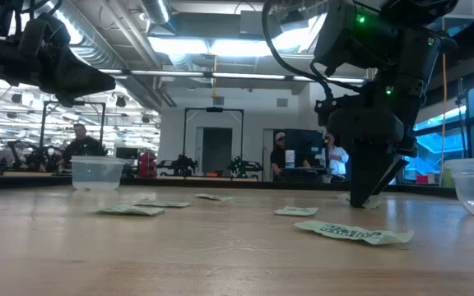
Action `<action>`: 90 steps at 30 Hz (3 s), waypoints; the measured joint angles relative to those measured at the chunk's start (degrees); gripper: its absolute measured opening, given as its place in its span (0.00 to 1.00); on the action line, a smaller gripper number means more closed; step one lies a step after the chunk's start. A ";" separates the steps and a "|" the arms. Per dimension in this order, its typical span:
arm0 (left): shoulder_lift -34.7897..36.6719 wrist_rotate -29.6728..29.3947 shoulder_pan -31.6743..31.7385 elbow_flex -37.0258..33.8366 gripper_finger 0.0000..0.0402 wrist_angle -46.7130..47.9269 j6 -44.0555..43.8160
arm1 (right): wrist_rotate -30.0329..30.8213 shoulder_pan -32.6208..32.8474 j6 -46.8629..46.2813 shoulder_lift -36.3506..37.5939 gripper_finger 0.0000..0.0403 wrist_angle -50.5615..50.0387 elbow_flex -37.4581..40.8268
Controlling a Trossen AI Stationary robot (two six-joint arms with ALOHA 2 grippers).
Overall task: Pick and place Stevia / Truvia into bins
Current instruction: Put the stevia packet into the round transparent container
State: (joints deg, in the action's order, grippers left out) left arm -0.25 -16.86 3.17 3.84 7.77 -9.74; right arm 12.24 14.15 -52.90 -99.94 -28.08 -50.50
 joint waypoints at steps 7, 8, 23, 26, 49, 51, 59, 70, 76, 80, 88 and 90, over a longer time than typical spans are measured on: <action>0.00 0.00 -0.01 0.01 0.18 0.00 0.00 | -0.04 0.00 0.90 -0.01 0.31 -1.33 -1.05; 0.00 0.00 0.00 0.01 0.18 0.02 0.00 | -0.05 0.00 1.35 -0.06 0.31 -2.14 -1.68; 0.00 0.01 0.00 0.02 0.18 0.02 0.00 | -1.00 0.11 5.20 0.07 0.22 -12.91 -6.56; 0.00 0.00 0.00 0.00 0.18 0.02 0.00 | -1.76 0.04 5.31 1.01 0.20 -13.55 -6.57; 0.00 0.00 -0.01 0.00 0.18 0.02 0.00 | -12.08 7.85 -12.16 22.58 0.15 -32.30 -6.71; 0.00 0.00 -0.02 0.01 0.18 0.02 0.00 | -12.07 9.19 -14.80 23.18 0.15 -33.62 -6.56; 0.00 0.00 -0.01 0.00 0.18 0.02 0.00 | -11.93 12.35 -18.95 20.80 0.15 -31.32 -2.83; 0.00 0.02 -0.02 0.00 0.18 0.02 0.00 | -11.92 12.68 -20.60 17.86 0.15 -24.97 1.73; 0.00 0.00 0.01 0.00 0.18 0.02 0.00 | -11.92 12.68 -20.86 17.90 0.15 -21.57 4.31; 0.00 0.00 0.00 0.02 0.18 0.02 0.00 | -12.12 12.68 -20.84 17.90 0.18 -21.20 5.11; 0.00 0.01 0.00 0.00 0.18 0.02 0.00 | -15.11 12.63 -20.62 17.90 0.33 -20.92 5.14; 0.00 0.00 -0.01 0.02 0.18 0.02 0.00 | -15.11 12.63 -20.58 17.90 0.36 -20.92 5.14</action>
State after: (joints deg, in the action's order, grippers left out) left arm -0.25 -16.86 3.17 3.86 7.79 -9.74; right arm -2.87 26.79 -73.48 -82.04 -49.00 -45.36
